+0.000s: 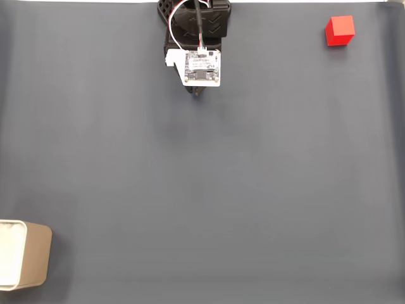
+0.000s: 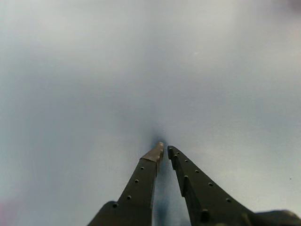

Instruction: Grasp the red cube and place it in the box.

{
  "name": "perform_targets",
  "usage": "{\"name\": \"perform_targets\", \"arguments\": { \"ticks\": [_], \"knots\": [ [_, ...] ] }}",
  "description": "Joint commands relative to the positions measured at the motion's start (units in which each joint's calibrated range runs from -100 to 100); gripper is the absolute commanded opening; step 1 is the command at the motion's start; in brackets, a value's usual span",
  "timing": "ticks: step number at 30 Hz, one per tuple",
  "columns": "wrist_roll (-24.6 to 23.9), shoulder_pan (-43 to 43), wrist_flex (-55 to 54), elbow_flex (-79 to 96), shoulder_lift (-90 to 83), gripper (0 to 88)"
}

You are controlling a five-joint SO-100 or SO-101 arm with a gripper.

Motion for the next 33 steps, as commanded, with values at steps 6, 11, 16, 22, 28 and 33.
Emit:
{"name": "perform_targets", "arguments": {
  "ticks": [6,11,16,22,28,33],
  "knots": [
    [0.0,-0.1,1.0,0.5,0.1,0.2],
    [0.0,-0.1,1.0,0.5,0.1,0.2],
    [0.0,-0.1,1.0,0.5,0.1,0.2],
    [0.0,-0.1,1.0,0.5,0.1,0.2],
    [-0.5,-0.4,1.0,0.5,0.1,0.2],
    [-0.6,-0.3,0.7,0.5,0.1,0.0]
  ]
}}
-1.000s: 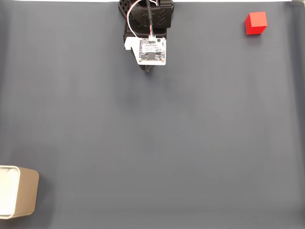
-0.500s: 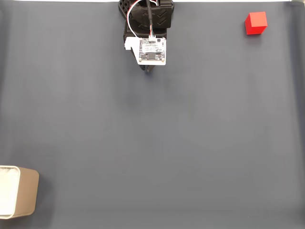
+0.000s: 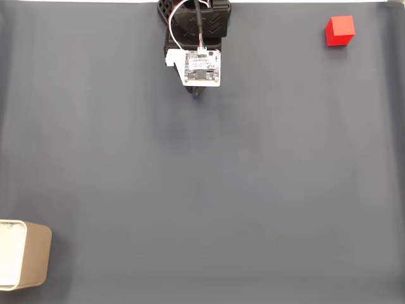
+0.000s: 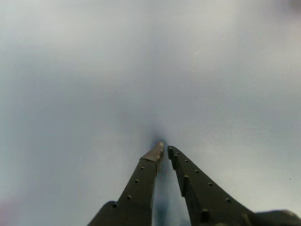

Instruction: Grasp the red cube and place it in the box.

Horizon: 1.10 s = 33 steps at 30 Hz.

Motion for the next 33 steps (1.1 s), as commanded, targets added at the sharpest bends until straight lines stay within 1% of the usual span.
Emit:
{"name": "perform_targets", "arguments": {
  "ticks": [1,8,22,25,26,33],
  "knots": [
    [-0.7,-0.1,0.2,0.5,0.1,0.0],
    [-1.0,0.0,-6.3,0.5,0.1,0.0],
    [-0.4,2.3,-24.5,-0.9,1.3,0.0],
    [-0.6,2.2,-27.0,-3.1,3.5,0.2],
    [-0.8,1.8,-28.3,-8.8,8.6,0.2],
    [-1.0,1.1,-30.7,-19.6,18.2,0.2]
  ]
}}
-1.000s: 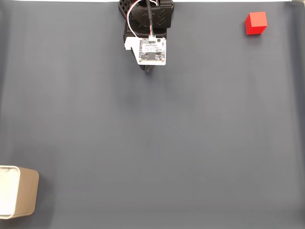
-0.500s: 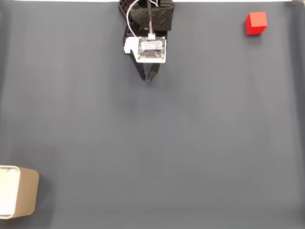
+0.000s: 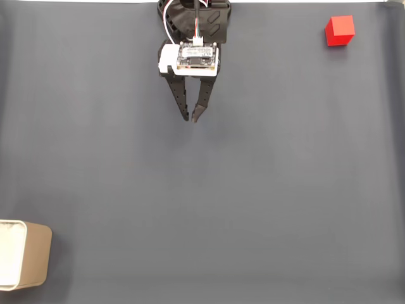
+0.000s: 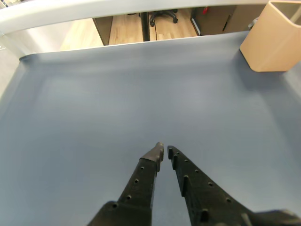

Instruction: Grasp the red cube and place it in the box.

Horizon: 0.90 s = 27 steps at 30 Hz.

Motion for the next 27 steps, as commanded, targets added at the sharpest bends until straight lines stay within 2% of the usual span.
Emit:
{"name": "perform_targets", "arguments": {
  "ticks": [1,16,27],
  "knots": [
    [-0.9,-1.0,-1.6,-8.2,4.3,0.2],
    [-0.1,-7.7,0.8,-28.6,19.0,0.2],
    [2.5,-17.6,3.8,-39.0,29.0,0.2]
  ]
}}
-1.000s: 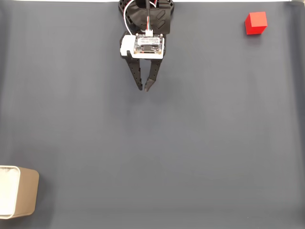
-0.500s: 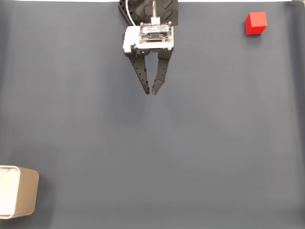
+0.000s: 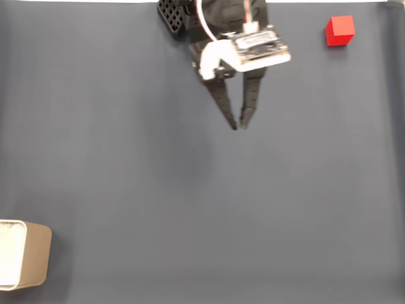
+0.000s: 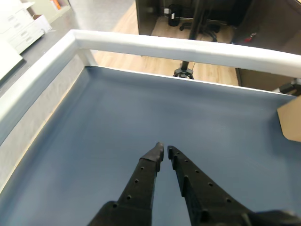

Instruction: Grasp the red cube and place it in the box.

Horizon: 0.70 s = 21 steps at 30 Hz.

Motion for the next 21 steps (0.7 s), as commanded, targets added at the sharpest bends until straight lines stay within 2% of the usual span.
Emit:
{"name": "perform_targets", "arguments": {
  "ticks": [1,13,21],
  "knots": [
    [1.0,-4.4,1.8,-5.4,1.8,0.2],
    [4.0,-18.4,7.9,-11.0,6.8,0.2],
    [4.2,-27.7,12.9,-14.7,7.6,0.2]
  ]
}}
